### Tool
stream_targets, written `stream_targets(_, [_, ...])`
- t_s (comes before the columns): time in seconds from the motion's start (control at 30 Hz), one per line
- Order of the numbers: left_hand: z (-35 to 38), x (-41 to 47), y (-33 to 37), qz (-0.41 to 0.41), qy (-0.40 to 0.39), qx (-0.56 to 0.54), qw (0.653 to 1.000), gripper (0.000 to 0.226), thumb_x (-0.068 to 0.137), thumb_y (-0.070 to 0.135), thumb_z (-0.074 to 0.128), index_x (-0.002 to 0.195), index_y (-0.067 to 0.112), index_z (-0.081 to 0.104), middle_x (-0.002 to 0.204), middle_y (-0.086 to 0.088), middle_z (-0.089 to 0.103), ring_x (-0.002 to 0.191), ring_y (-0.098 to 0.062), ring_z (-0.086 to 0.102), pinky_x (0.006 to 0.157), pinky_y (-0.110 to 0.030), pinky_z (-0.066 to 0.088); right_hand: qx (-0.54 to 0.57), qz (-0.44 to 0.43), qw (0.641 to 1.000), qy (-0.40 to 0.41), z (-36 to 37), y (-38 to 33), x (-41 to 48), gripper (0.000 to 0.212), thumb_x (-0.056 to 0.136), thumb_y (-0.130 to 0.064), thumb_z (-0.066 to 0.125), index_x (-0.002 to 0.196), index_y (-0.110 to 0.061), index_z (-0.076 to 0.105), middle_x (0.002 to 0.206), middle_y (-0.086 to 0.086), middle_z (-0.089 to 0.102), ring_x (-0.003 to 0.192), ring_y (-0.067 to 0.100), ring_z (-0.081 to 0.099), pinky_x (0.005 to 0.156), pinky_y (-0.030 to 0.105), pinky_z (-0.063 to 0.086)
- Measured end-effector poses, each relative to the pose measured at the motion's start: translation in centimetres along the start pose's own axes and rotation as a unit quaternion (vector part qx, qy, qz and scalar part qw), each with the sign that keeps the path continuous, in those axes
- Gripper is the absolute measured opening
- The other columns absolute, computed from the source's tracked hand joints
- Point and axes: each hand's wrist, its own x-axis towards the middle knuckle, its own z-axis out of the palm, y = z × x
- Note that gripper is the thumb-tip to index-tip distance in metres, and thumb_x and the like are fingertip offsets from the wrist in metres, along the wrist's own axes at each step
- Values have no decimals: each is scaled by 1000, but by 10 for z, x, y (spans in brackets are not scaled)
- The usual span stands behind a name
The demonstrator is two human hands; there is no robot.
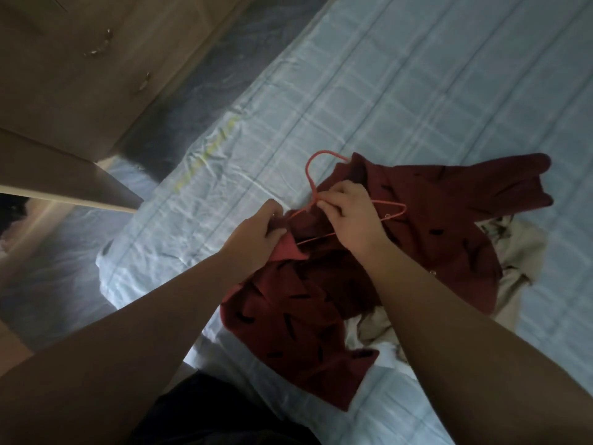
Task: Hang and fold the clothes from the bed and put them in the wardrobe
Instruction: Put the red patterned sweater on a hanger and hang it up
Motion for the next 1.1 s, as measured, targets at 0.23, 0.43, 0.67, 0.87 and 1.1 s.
stream_targets(0.23, [20,51,-22,-145,31,18,989,31,93,15,59,124,16,59,114,-9,67,108,-29,60,88,-31,41,-17,236,961,147,-8,44,-12,42,69,3,51,108,-9,59,113,14,56,103,35,52,91,46,43])
stream_targets(0.43, [25,63,-39,-156,23,54,986,25,92,12,57,116,16,62,111,-10,68,106,-32,60,88,-35,43,-84,375,920,-76,-12,93,-11,53,85,-21,69,132,-15,48,135,11,46,126,35,43,98,48,40])
stream_targets(0.67, [26,63,-58,-117,8,53,992,22,86,10,66,106,19,63,83,0,60,84,-29,60,74,-31,38,-138,349,924,-76,-5,115,0,44,90,-16,60,132,-18,48,133,9,46,120,34,44,96,47,42])
stream_targets(0.87, [26,51,-55,-84,17,44,995,28,91,17,67,120,17,64,108,-4,69,103,-26,61,86,-28,39,3,433,900,57,-30,112,13,41,96,-10,43,135,-3,54,136,18,57,128,34,50,104,32,36])
stream_targets(1.1, [24,27,-47,-65,13,22,998,33,93,15,65,126,15,65,121,-5,69,115,-26,60,94,-22,35,101,333,910,225,-86,55,0,24,81,-3,40,73,-17,57,64,-6,51,66,13,47,70,37,43])
